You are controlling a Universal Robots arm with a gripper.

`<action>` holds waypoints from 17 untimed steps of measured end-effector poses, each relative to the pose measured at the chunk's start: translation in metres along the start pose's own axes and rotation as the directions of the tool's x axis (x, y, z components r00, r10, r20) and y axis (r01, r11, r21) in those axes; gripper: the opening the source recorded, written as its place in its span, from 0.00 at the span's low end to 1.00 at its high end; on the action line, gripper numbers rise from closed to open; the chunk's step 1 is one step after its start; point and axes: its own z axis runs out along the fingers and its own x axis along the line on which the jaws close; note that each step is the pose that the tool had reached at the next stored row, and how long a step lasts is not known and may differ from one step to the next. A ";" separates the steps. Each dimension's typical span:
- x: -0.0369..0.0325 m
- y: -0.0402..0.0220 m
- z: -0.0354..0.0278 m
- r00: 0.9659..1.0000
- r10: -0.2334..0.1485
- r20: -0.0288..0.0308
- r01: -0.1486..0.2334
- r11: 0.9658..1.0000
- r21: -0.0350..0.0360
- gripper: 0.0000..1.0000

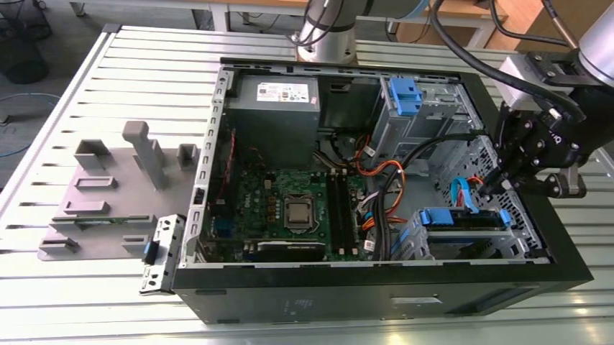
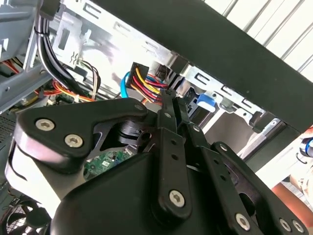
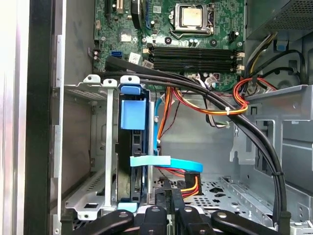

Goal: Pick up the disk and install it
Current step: 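Insert the second disk wire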

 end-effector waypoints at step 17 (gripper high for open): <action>0.0214 0.0023 -0.0004 1.000 0.000 0.000 0.000 1.000 0.000 0.16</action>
